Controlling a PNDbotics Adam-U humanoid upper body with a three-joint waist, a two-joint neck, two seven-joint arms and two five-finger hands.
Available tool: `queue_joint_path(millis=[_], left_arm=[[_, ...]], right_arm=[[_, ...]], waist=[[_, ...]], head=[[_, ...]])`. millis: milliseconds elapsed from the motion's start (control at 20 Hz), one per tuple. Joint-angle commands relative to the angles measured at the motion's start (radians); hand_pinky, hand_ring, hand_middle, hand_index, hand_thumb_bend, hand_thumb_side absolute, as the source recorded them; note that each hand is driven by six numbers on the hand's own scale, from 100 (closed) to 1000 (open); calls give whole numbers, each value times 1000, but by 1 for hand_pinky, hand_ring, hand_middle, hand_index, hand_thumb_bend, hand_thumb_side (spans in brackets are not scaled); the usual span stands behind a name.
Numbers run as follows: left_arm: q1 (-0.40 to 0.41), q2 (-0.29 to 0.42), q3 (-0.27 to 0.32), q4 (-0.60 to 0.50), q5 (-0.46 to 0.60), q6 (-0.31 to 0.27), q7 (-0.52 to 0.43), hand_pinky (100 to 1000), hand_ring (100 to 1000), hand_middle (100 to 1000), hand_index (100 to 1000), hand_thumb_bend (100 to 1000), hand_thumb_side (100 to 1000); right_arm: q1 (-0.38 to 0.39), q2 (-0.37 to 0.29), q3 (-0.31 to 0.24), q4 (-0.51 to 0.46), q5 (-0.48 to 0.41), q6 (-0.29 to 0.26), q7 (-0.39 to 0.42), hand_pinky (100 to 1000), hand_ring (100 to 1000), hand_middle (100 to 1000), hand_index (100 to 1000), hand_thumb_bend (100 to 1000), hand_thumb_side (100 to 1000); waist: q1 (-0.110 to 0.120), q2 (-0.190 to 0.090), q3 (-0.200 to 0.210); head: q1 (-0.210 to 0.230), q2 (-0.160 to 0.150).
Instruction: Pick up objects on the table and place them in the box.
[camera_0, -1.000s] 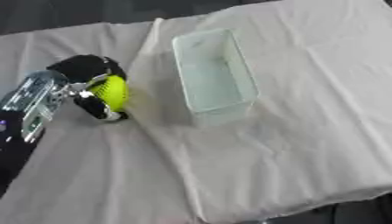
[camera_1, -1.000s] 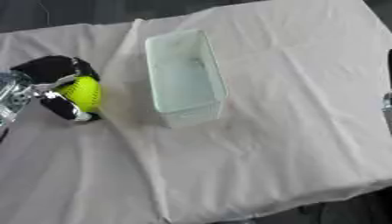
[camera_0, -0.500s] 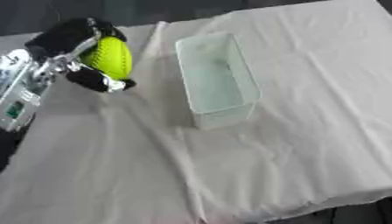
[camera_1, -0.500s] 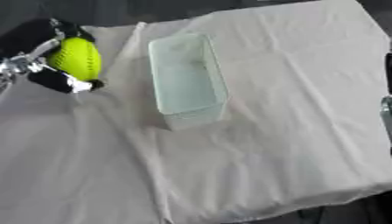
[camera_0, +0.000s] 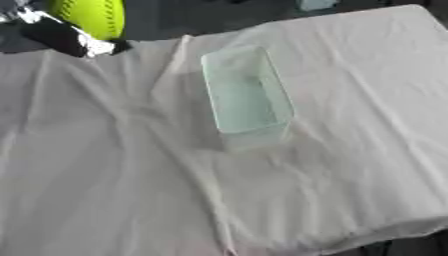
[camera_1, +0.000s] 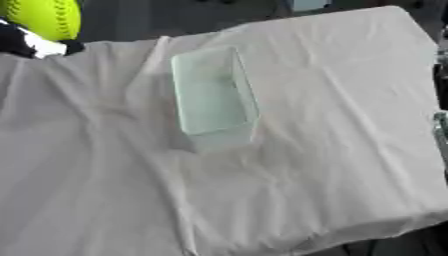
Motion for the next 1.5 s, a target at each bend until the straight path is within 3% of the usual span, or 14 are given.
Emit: queue_joint_path(millis=[50, 250, 1000, 1500], left_arm=[[-42, 31, 12, -27, 23, 3, -18, 100, 112, 486, 388, 295, 339], [-56, 9, -3, -27, 19, 0, -41, 100, 126, 486, 397, 352, 362], [-105, -113, -49, 42, -18, -26, -60, 100, 117, 474, 408, 343, 404], [-108, -171, -61, 183, -103, -48, -33, 100, 120, 479, 416, 340, 434]], right_arm=[[-6, -36, -4, -4, -4, -2, 3, 632, 721, 790, 869, 100, 1000], [-9, -37, -5, -2, -6, -4, 3, 631, 721, 790, 869, 100, 1000], [-26, -33, -7, -1, -11, -7, 2, 628, 720, 788, 871, 100, 1000], [-40, -25, -8, -5, -12, -7, 2, 627, 719, 786, 872, 100, 1000]], waist=[[1, -23, -5], [10, -26, -20], [34, -15, -111], [41, 5, -168]], head=[[-4, -10], [-4, -12], [13, -29], [44, -55]])
